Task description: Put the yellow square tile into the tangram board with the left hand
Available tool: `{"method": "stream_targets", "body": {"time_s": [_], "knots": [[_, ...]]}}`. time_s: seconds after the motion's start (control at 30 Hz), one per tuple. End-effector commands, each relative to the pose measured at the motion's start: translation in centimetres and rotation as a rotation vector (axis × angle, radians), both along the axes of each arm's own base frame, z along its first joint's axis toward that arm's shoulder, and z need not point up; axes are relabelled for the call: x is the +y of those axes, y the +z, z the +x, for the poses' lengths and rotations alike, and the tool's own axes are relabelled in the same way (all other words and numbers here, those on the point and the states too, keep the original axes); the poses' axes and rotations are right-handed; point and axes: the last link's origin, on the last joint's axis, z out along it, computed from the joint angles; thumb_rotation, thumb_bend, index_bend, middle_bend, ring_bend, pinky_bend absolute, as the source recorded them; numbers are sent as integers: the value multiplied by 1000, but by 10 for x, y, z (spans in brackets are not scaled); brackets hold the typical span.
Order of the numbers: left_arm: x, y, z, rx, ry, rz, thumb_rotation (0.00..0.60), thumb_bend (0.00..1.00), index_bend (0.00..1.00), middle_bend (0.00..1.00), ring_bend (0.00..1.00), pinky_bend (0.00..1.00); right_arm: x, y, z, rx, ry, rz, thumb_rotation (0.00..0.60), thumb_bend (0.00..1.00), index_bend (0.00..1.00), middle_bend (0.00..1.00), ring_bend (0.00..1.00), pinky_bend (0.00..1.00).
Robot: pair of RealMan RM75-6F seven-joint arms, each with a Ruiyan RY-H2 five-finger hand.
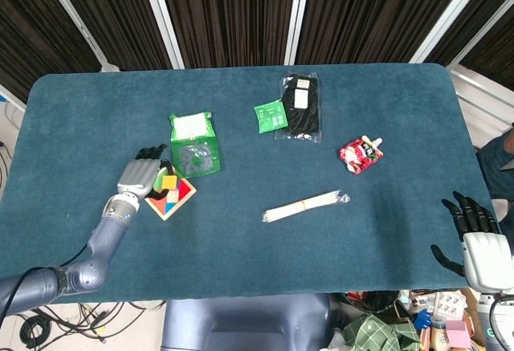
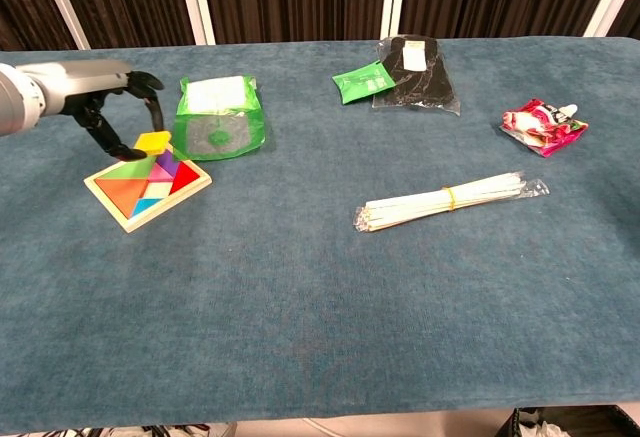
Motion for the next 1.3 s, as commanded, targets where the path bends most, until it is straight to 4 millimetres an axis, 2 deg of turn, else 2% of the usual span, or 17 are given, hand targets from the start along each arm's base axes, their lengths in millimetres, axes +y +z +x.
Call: {"method": "stream_targets", "body": {"time_s": [0.03,0.83,1.3], "knots": [[2,-4,-3,22,12,-3,600,399,465,0,0,0,0,0,0,0,-2,2,600,160,149,39,73,128],[-16,-30,-2,53,26,-33,600,399,462,0,0,0,-2,2,0,1,15,-5,600,161,149,39,73,129],[-18,-33,-7,11,48,-59,600,399,459,0,0,0,-2,2,0,4,16,-10,600,161,149,39,73,128]]}}
